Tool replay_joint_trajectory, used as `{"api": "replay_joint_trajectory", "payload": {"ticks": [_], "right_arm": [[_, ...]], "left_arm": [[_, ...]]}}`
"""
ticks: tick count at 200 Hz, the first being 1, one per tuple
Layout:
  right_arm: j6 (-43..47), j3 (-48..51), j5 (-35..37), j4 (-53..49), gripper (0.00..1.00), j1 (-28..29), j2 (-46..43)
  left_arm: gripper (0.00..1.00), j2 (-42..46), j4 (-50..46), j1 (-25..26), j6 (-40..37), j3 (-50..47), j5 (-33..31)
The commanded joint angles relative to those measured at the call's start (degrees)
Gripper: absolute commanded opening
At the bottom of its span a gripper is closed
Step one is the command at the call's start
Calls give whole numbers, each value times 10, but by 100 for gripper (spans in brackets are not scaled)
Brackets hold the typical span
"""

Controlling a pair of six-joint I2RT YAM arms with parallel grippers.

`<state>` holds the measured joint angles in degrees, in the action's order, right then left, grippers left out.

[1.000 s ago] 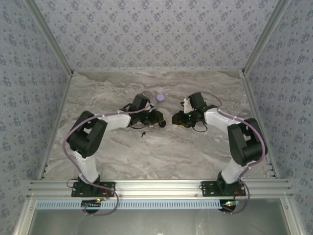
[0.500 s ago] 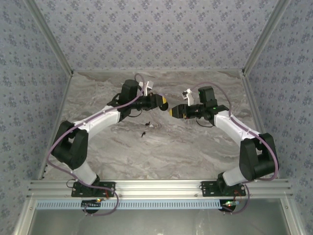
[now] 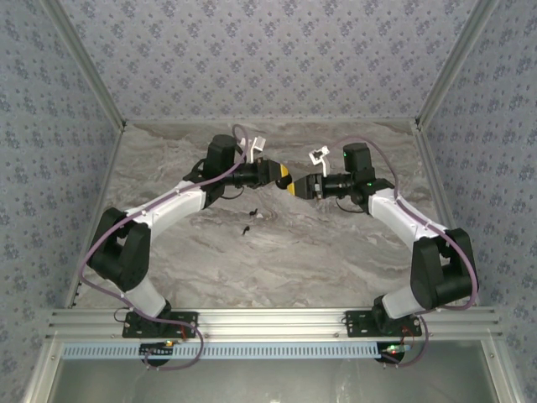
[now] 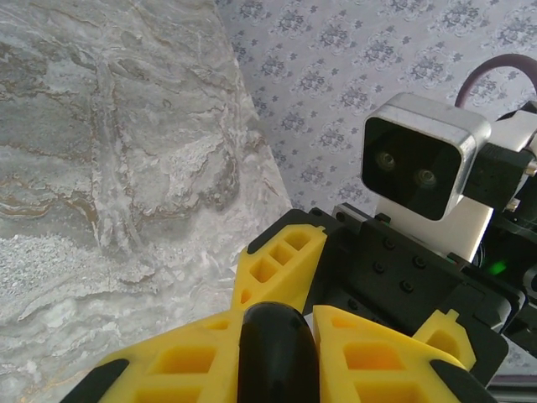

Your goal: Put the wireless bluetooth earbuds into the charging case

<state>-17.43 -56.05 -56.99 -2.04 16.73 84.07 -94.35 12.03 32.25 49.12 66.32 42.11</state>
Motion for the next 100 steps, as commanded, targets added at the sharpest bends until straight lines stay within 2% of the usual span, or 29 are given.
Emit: {"api": "replay_joint_trajectory", "payload": {"ticks": [1,68,100], "right_arm": [[-10,-21,-38,33,58,-4,6],[-3,-48,-75,32,57,-1,27],[-1,-57,-82,31,49,2,28]], "left_arm": [[22,24,27,2,5,15,19],[22,33,33,10,9,15,21],[22,32,33,13,10,16,20]]}}
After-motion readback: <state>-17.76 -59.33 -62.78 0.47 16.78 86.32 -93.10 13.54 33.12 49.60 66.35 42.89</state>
